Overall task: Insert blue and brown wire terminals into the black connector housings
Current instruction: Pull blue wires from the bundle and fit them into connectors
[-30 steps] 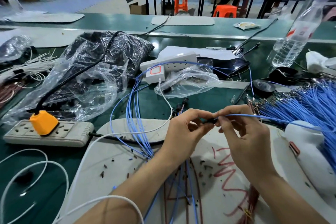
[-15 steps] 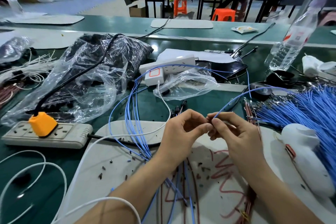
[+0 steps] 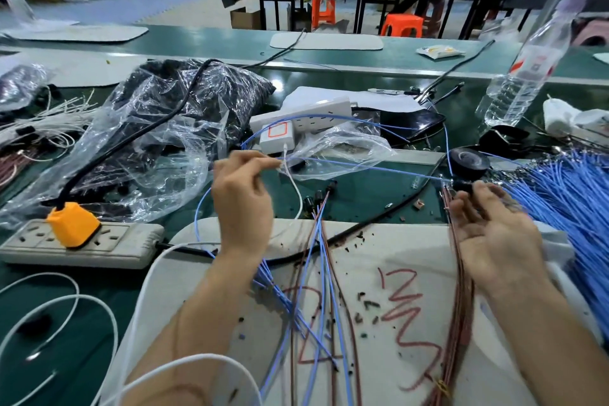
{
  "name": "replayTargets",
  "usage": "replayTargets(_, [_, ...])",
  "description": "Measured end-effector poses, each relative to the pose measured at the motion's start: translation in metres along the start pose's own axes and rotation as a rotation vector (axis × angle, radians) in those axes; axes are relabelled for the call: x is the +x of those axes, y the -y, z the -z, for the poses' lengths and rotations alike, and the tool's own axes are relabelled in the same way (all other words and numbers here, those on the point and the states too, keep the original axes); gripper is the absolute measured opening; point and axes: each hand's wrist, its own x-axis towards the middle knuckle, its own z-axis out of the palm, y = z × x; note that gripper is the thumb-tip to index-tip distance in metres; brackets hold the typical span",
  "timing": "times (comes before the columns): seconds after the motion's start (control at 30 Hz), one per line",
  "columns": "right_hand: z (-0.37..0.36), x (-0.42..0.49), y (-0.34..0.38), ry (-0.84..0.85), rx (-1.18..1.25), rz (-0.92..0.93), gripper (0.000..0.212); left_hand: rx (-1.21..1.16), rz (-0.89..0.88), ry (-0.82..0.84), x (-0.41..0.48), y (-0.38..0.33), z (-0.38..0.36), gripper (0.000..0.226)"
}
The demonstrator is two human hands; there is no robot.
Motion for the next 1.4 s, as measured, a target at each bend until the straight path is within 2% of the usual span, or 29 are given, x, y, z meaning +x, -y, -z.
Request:
replayTargets(0.13, [0.006,0.006,0.005,-0.131,0.004,0.023,0.017,0.208,0.299,-0.178,0.016,0.02,0.008,0.022])
replayTargets(0.23, [0.004,-0.001,-0.002,-0.138,-0.158,0.219,0.018,0.286,0.321,-0.151,0.014,0.021,0.006,0.016])
replayTargets(0.3, [0.002,-0.01,-0.006,-0.051,-0.425,0.474,0.019,0.326,0.151,-0.153,0.008,0.011,0.005,0.013])
replayTargets(0.37, [0.0,-0.021,-0.013,0.132,-0.668,0.699,0.015,0.158,-0.143,-0.109,-0.001,-0.006,-0.002,0.014])
replayTargets(0.43, [-0.001,-0.033,-0.022,0.305,-0.785,0.848,0.01,-0.156,-0.347,0.129,-0.02,-0.029,-0.011,0.021])
replayTargets(0.5, [-0.001,-0.042,-0.033,0.411,-0.85,0.978,0.007,-0.286,-0.427,0.363,-0.041,-0.046,-0.018,0.022])
replayTargets(0.53, [0.0,-0.045,-0.037,0.434,-0.863,1.016,0.008,-0.308,-0.434,0.427,-0.049,-0.049,-0.02,0.02])
replayTargets(0.7, [0.003,-0.053,-0.043,0.473,-0.826,0.985,0.015,-0.404,-0.259,0.455,-0.055,-0.046,-0.024,0.008])
replayTargets(0.83, [-0.001,-0.059,-0.048,0.523,-0.753,0.847,0.027,-0.507,-0.153,0.48,-0.058,-0.041,-0.026,0.008])
replayTargets(1.03, [-0.001,-0.059,-0.049,0.544,-0.749,0.853,0.019,-0.659,-0.011,0.532,-0.063,-0.044,-0.025,0.016])
replayTargets(1.4, [-0.001,-0.06,-0.047,0.581,-0.75,0.872,0.025,-0.67,0.058,0.54,-0.065,-0.041,-0.026,0.005])
